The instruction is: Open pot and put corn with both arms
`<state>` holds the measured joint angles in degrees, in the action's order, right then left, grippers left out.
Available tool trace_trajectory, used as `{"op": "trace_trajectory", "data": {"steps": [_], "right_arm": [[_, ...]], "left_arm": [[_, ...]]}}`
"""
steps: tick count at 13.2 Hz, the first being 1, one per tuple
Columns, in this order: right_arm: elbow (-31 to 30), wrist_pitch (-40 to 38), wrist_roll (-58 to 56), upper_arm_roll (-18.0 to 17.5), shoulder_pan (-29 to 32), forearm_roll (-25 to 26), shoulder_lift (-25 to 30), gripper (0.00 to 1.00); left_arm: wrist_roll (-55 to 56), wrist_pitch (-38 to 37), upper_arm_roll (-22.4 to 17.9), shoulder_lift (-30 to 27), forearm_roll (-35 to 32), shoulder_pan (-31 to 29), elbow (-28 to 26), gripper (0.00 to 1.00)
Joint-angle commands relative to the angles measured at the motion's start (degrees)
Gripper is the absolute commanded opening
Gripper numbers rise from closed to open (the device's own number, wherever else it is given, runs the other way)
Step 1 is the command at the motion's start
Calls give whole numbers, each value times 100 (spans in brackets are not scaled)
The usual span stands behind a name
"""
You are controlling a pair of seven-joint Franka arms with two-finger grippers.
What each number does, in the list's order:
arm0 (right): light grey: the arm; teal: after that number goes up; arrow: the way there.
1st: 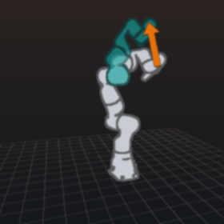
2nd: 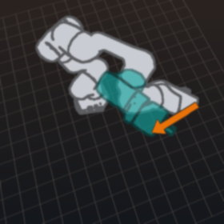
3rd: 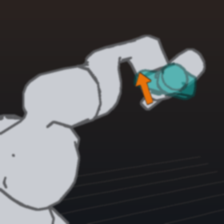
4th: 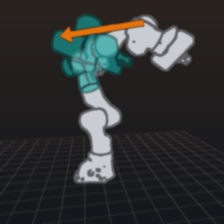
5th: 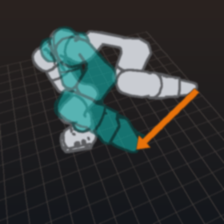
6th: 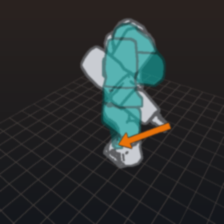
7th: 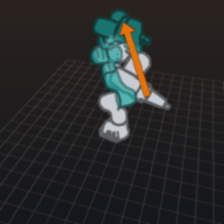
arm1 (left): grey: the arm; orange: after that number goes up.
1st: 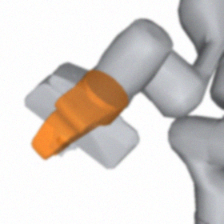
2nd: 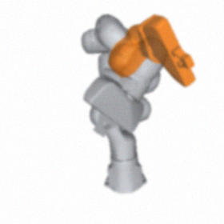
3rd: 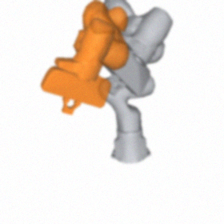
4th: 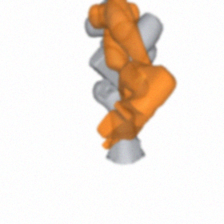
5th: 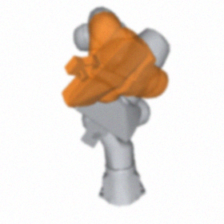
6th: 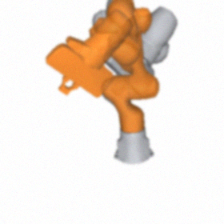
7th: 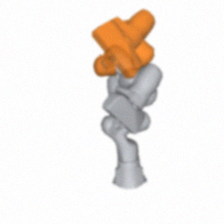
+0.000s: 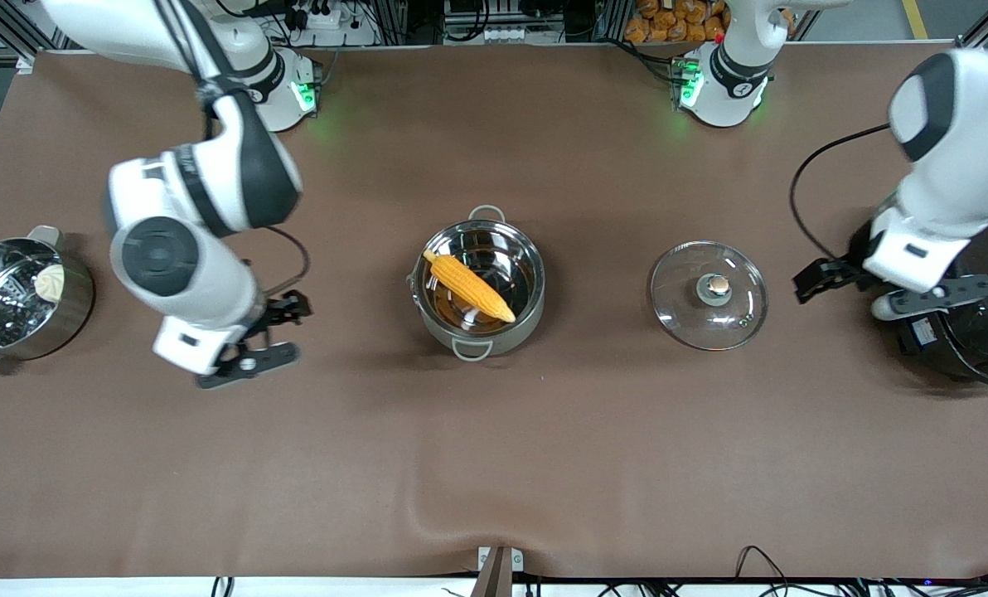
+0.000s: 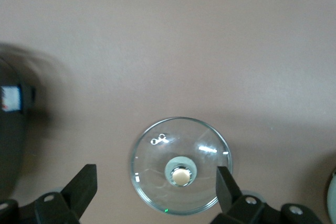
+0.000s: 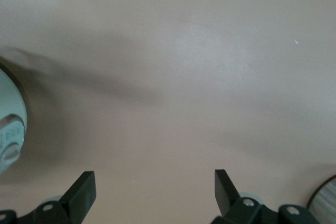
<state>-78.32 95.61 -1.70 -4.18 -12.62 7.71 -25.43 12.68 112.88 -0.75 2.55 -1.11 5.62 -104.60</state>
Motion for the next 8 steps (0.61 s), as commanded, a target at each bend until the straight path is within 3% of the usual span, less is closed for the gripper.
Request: {"op": "trace_trajectory", "data": {"steps": [1,4,8], "right_arm": [[-474,-235,-619,-126,731,-252,573,100],[-1148,-298,-885,-92,1383,-595,1459,100],[-1738,-367,-815,206,1604,-604,2436,100]], "left_arm": [[-555,-599,13,-17,-108,-148,571,100],[-661,-1127,-4,-193,-108,-219,940,100],[-767,-1734,-22,-474,-108,-272,1258,100]]}}
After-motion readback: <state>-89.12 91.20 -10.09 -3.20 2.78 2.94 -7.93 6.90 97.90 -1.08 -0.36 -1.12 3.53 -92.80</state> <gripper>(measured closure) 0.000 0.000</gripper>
